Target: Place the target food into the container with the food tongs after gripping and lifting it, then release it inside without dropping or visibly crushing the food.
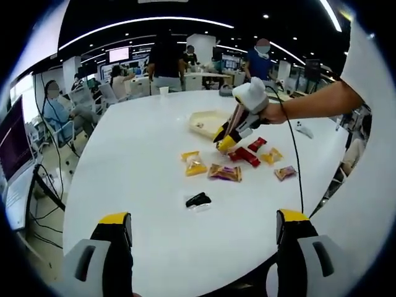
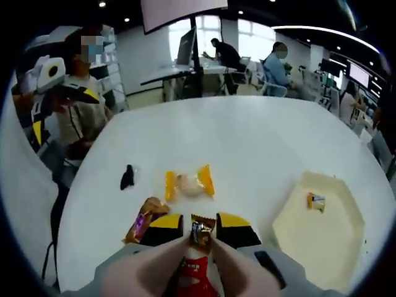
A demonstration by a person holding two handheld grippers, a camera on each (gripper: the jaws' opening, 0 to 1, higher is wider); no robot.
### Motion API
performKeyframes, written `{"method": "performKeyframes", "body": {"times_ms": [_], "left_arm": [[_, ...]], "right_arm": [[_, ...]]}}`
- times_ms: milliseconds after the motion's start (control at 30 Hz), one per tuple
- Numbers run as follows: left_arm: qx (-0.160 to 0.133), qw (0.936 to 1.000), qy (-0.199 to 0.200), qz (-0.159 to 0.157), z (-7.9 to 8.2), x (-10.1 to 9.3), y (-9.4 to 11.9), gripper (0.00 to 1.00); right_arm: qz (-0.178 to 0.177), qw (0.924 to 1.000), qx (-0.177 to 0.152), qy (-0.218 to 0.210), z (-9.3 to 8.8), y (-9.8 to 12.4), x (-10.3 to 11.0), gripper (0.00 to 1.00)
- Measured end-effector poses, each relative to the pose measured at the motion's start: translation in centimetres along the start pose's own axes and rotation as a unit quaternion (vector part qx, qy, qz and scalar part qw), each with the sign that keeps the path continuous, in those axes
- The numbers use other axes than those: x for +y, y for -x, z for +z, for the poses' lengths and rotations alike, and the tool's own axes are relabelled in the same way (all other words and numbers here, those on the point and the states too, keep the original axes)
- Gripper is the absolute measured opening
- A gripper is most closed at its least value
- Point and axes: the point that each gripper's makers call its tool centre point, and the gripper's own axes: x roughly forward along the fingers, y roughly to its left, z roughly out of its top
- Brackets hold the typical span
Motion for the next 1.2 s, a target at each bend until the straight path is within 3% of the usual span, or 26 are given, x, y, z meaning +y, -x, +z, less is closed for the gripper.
{"method": "performKeyframes", "body": {"times_ms": [267, 633, 700, 1000, 1033, 1100, 1133, 1200], "left_arm": [[-0.004, 0.9999, -0.011, -0.007, 0.4, -0.9, -0.1, 0.97], [-0.019, 0.9984, -0.033, -0.041, 1.8, -3.0, -1.0, 0.97], [-0.019, 0.9981, -0.036, -0.045, 1.8, -3.1, -1.0, 0.97], [-0.022, 0.9954, -0.048, -0.08, 1.8, -2.2, -0.8, 0.97], [-0.022, 0.9953, -0.049, -0.081, 1.7, -2.1, -0.6, 0.97], [-0.021, 0.995, -0.044, -0.088, 1.5, -1.8, -0.3, 0.97], [-0.019, 0.9949, -0.043, -0.09, 1.3, -1.7, -0.2, 0.97], [-0.012, 0.9946, -0.046, -0.092, 1.0, -1.5, 0.1, 0.97]], "right_arm": [[-0.03, 0.9993, -0.022, 0.001, 0.4, 2.3, 0.2, 0.2], [-0.123, 0.991, -0.05, -0.018, 0.9, 6.1, 0.4, 0.18], [-0.12, 0.9912, -0.046, -0.031, 0.5, 6.1, 0.8, 0.2], [-0.179, 0.9773, -0.039, -0.107, -1.3, 5.9, 0.5, 0.24], [-0.209, 0.9712, -0.04, -0.107, -1.4, 5.8, -0.1, 0.24], [-0.217, 0.9625, -0.054, -0.154, -1.2, 4.8, -0.1, 0.24], [-0.244, 0.9534, -0.062, -0.165, -1.1, 4.5, -0.7, 0.24], [-0.242, 0.9556, -0.057, -0.157, -1.1, 3.7, -0.6, 0.25]]}}
